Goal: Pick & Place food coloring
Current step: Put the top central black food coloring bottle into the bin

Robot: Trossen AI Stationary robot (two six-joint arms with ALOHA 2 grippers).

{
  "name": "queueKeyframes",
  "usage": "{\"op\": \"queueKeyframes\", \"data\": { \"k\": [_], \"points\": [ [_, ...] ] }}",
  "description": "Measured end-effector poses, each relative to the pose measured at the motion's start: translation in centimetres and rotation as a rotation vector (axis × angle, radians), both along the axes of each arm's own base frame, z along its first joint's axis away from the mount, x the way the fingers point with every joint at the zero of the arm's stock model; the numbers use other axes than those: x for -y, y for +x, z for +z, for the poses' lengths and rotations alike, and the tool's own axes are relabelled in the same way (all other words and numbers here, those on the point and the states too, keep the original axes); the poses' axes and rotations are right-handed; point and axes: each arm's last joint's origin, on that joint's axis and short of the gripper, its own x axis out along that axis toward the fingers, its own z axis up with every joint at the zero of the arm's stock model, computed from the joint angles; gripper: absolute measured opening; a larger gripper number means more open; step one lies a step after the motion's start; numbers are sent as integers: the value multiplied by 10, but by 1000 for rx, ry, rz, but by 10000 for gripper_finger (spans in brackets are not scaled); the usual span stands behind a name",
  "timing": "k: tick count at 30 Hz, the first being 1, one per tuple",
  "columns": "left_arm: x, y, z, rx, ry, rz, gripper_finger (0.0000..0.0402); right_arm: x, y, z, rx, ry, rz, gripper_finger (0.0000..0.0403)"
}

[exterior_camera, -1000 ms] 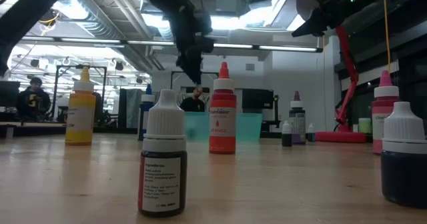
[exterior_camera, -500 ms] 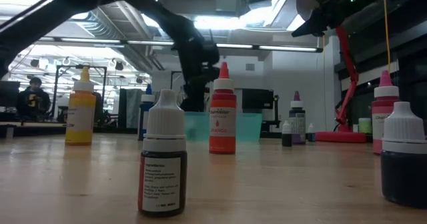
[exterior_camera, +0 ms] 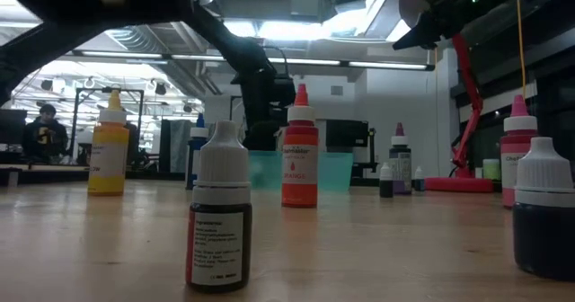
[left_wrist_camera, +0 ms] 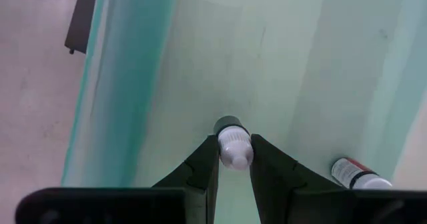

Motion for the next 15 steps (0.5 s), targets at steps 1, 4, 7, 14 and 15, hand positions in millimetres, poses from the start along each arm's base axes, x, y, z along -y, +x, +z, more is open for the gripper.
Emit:
{"op": "queueKeyframes", "data": {
  "k": [1,4,7,14,15],
  "points": [
    [0,0,0,3,2,-1,65,0,0,0,0,0,0,12],
    [0,1,0,12,6,-2,67,0,0,0,0,0,0,12],
    [0,1,0,9,3,-1,68,0,0,0,0,0,0,12],
    [0,0,0,2,2,-1,69,0,0,0,0,0,0,12],
    [0,0,0,1,1,-1,69,0,0,0,0,0,0,12]
  ]
}}
